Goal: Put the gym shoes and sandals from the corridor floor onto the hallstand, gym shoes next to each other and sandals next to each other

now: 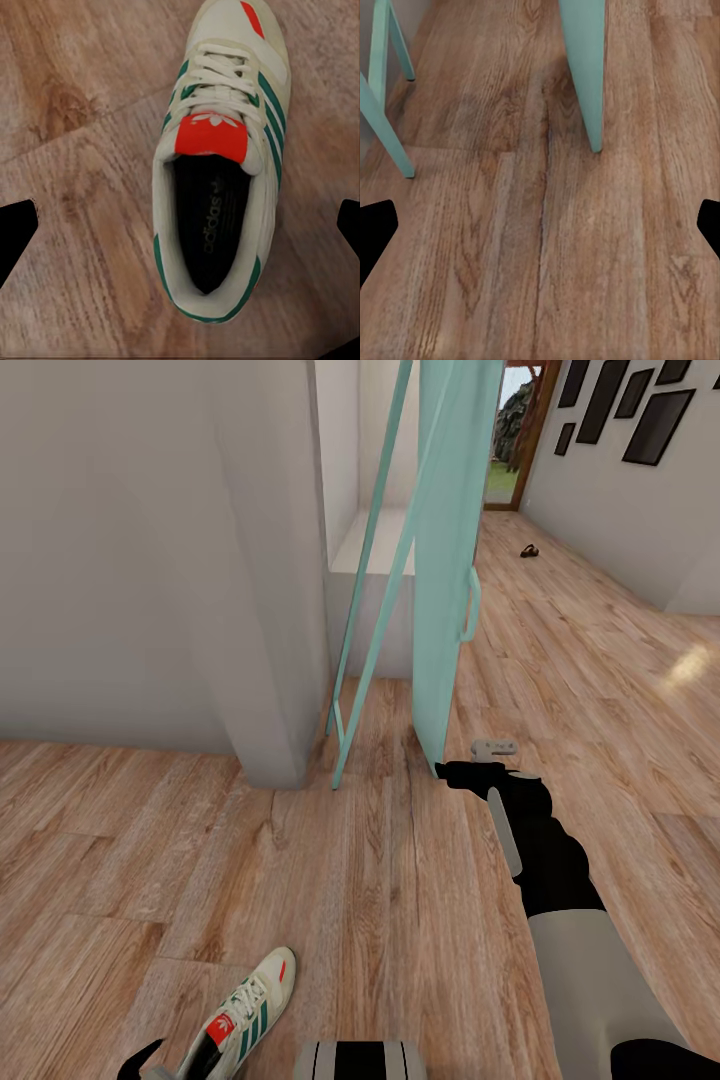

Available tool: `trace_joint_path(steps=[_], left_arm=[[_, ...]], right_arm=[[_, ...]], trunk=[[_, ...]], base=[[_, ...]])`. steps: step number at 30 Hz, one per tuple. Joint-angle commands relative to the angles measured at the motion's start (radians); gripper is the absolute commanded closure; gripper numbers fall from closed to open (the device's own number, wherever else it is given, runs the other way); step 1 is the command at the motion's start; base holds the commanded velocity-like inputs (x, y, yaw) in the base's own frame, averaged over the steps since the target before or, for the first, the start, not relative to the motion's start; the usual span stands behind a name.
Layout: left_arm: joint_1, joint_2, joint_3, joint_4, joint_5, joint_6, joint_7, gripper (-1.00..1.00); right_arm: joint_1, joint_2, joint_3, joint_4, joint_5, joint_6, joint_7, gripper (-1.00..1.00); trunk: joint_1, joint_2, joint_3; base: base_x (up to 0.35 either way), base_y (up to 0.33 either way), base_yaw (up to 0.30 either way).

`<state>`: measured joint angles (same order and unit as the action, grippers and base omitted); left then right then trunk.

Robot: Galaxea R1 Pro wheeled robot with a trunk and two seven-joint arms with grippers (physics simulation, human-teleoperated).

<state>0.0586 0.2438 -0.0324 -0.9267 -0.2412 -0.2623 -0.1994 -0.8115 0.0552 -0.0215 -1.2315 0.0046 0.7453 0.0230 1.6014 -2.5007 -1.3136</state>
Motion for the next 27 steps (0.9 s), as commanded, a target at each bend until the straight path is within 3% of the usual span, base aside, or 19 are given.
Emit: trace_joint_path(steps=[1, 9, 17, 24, 27], left_arm=[[0.0, 0.002, 0.0, 0.001, 0.0, 0.0, 0.0, -1.0], [0.0, 0.003, 0.0, 0.002, 0.0, 0.0, 0.0, -1.0], [0.0, 0.003, 0.0, 0.002, 0.0, 0.0, 0.0, -1.0], [0.0, 0.003, 0.0, 0.002, 0.0, 0.0, 0.0, -1.0], [0.0, 0.003, 0.001, 0.002, 0.0, 0.0, 0.0, -1.0]], right_arm=[[0.0, 0.0, 0.0, 0.0, 0.001, 0.0, 0.0, -1.0], [0.0, 0.0, 0.0, 0.0, 0.001, 0.0, 0.0, -1.0], [0.0, 0.0, 0.0, 0.001, 0.001, -0.004, 0.0, -1.0], [0.0, 0.0, 0.0, 0.001, 0.001, -0.004, 0.0, -1.0], [0.0, 0.001, 0.0, 0.001, 0.0, -0.004, 0.0, -1.0]], trunk=[[0.0, 0.0, -0.001], [0.0, 0.0, -0.01], [0.004, -0.002, -0.042], [0.004, -0.002, -0.042], [0.005, -0.003, -0.053]], base=[[0.0, 0.0, 0.0], [0.0, 0.0, 0.0], [0.0, 0.0, 0.0], [0.0, 0.0, 0.0], [0.0, 0.0, 0.0]])
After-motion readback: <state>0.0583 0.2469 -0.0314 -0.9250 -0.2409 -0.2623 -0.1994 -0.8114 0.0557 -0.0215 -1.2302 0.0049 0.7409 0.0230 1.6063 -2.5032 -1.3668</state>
